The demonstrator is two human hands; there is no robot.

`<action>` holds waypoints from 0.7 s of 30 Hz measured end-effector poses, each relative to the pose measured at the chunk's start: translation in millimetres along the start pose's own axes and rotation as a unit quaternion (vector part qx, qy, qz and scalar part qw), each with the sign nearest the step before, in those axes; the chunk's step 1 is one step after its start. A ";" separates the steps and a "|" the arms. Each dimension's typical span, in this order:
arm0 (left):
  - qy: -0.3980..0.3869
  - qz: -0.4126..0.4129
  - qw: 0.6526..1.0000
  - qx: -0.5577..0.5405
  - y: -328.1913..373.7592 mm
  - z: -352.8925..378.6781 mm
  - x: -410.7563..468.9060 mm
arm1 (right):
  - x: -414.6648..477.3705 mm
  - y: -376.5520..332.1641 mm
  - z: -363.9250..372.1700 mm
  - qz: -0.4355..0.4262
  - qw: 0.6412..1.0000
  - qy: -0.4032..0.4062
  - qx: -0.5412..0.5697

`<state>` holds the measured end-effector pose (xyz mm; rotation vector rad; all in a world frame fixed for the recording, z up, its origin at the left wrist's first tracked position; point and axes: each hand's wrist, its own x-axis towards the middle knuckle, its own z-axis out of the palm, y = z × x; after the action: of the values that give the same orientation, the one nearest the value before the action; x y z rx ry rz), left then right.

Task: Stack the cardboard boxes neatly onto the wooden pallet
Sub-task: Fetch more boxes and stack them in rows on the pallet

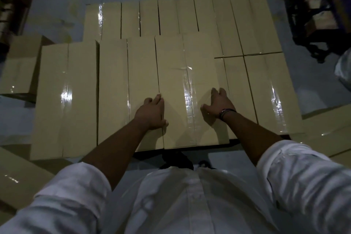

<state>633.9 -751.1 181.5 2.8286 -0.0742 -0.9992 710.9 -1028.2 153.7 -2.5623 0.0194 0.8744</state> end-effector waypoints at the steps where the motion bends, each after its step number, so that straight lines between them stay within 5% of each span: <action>1: 0.002 0.001 1.000 0.001 -1.0 1.0 -0.1 | 0.2 0.0 -0.5 0.000 1.000 -0.001 0.000; 21: 0.005 -0.004 1.000 -0.015 9.5 2.4 -8.8 | -17.6 3.9 5.9 -0.013 0.999 -0.015 -0.043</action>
<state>625.5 -760.0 186.6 2.8091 -0.0465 -0.9789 692.8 -1031.5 158.4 -2.6223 -0.0607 0.9224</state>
